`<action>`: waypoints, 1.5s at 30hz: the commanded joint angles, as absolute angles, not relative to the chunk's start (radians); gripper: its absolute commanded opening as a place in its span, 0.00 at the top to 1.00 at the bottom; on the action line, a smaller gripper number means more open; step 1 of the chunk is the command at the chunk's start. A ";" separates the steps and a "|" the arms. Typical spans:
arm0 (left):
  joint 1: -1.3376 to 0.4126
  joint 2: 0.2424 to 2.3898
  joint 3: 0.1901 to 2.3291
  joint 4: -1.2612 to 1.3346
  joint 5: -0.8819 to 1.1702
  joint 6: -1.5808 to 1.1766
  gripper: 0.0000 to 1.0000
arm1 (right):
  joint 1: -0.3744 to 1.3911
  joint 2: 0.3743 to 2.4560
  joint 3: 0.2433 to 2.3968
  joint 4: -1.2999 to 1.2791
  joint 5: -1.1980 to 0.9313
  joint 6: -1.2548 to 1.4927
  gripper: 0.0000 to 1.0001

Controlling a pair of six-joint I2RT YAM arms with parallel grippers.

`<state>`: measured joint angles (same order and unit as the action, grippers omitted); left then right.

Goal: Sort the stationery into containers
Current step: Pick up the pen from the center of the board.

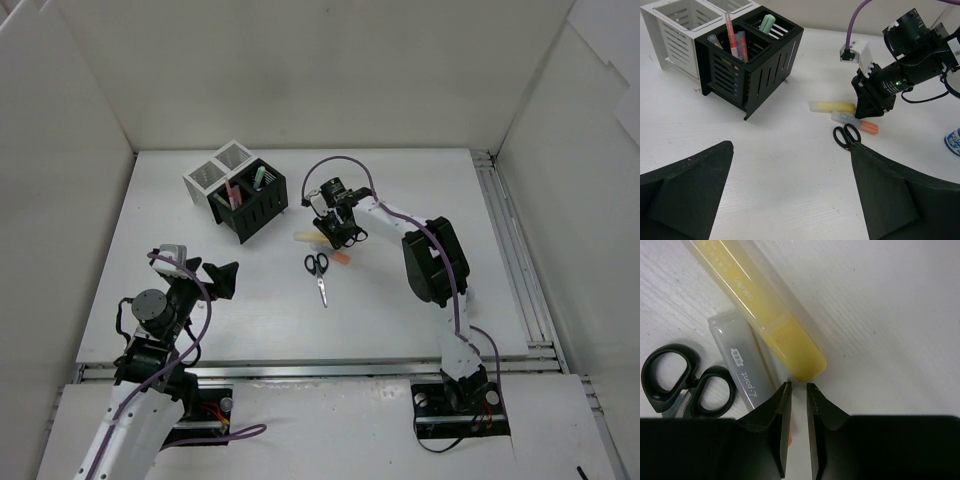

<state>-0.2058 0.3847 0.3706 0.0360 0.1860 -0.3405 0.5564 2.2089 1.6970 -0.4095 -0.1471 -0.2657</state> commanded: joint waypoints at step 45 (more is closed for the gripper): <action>-0.209 0.226 0.454 -0.198 -0.033 -0.431 0.00 | 0.744 2.201 2.181 -0.523 0.455 -1.005 1.00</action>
<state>-0.2077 0.2405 0.3908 -0.1810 0.0570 -0.3798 0.7200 2.2578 2.0914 -0.5510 0.2420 -0.8597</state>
